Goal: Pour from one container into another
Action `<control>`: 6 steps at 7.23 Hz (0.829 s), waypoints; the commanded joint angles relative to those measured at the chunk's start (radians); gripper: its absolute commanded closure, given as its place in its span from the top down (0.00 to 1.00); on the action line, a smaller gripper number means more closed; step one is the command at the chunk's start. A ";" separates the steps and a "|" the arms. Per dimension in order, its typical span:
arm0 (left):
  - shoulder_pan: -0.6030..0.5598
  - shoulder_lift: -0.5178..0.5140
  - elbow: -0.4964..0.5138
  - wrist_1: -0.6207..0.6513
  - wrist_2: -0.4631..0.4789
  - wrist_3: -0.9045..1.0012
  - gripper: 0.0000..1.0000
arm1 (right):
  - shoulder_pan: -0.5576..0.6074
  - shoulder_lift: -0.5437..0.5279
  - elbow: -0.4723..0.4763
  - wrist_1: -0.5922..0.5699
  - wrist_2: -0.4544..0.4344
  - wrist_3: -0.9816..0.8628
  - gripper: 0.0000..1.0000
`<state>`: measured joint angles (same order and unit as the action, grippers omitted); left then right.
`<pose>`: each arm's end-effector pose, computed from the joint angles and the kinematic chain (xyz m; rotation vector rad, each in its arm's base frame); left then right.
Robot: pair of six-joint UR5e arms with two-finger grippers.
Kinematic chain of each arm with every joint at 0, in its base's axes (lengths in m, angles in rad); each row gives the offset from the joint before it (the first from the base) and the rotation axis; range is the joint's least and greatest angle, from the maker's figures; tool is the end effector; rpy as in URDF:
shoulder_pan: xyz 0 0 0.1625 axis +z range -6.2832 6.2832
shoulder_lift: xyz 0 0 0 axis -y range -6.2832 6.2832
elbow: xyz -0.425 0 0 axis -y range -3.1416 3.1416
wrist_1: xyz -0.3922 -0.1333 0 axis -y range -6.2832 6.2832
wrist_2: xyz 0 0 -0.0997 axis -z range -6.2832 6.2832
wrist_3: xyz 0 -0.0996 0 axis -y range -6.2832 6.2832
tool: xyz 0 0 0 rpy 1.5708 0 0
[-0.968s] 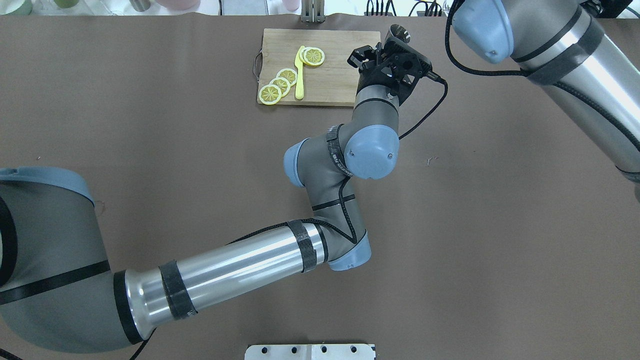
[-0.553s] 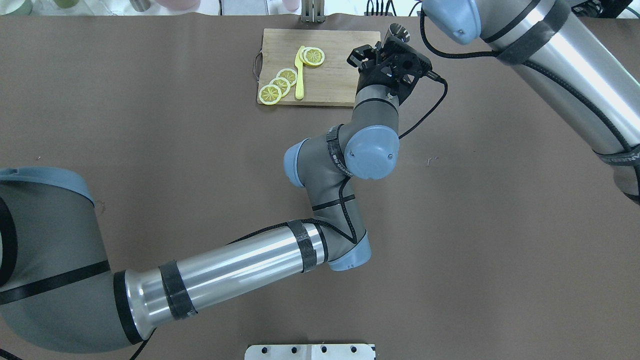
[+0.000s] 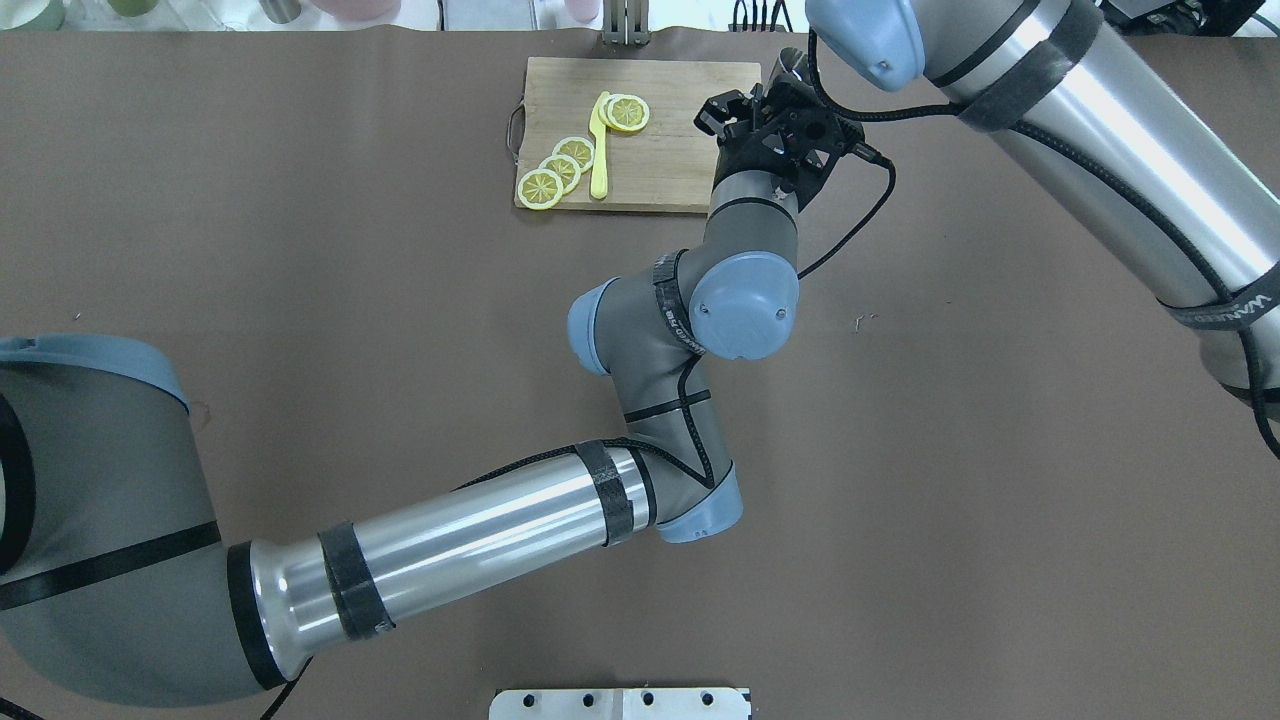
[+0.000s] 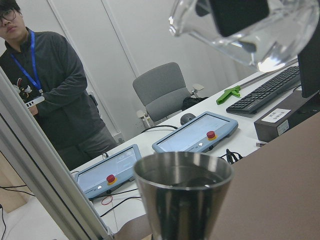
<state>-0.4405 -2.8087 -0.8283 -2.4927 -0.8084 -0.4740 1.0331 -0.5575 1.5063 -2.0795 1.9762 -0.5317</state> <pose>0.6674 -0.5380 0.0274 1.3639 0.5208 -0.0045 -0.2872 -0.6651 0.1089 0.4573 -0.4228 -1.1259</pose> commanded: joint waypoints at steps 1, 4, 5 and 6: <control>0.000 0.000 0.000 0.000 0.000 0.000 0.00 | -0.033 0.022 -0.005 -0.053 -0.046 -0.019 0.00; 0.002 0.000 0.000 0.000 0.002 0.000 0.00 | -0.048 0.033 -0.003 -0.083 -0.077 -0.022 0.00; 0.002 0.000 0.000 0.000 0.000 0.000 0.00 | -0.054 0.047 -0.015 -0.100 -0.095 -0.039 0.00; 0.003 0.000 0.000 0.000 0.000 0.000 0.00 | -0.054 0.086 -0.065 -0.114 -0.108 -0.060 0.00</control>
<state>-0.4382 -2.8088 -0.8283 -2.4927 -0.8080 -0.4740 0.9813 -0.5061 1.4829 -2.1759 1.8848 -0.5699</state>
